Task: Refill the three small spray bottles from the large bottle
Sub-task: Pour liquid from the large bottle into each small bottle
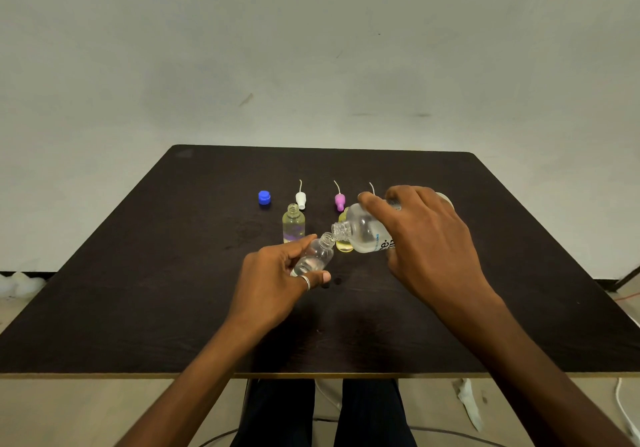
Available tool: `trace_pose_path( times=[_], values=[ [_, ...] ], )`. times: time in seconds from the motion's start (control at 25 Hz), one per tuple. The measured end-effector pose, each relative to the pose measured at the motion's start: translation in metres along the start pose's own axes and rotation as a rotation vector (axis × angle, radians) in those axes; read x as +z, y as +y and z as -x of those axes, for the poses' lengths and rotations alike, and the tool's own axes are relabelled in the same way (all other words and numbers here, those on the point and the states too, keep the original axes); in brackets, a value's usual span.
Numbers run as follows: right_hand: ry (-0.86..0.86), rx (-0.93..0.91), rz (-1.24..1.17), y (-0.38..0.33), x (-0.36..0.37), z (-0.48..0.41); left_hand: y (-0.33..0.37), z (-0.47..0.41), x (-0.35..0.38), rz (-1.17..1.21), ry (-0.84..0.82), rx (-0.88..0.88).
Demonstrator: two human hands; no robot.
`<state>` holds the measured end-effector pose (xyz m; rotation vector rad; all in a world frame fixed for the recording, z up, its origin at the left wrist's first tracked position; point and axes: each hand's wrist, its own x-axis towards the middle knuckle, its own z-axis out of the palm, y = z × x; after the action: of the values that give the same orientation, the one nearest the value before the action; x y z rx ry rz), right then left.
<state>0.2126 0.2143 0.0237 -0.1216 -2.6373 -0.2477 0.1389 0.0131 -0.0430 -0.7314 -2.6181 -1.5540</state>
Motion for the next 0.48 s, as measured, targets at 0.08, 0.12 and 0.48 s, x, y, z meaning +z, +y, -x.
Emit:
trace_pose_path(
  times=[0.08,0.12,0.48],
  values=[
    [-0.006,-0.002,0.000,0.0000,-0.0003,0.0002,-0.0003,0.0005,-0.0001,0.006,-0.004,0.001],
    [-0.003,-0.003,-0.002,0.0001,-0.0004,0.0002,-0.0005,0.0005,0.0000,0.007,-0.005,0.003],
    [0.004,0.002,-0.003,-0.0005,-0.0014,0.0001,-0.0003,0.0000,-0.0003,-0.001,-0.010,0.011]
  ],
)
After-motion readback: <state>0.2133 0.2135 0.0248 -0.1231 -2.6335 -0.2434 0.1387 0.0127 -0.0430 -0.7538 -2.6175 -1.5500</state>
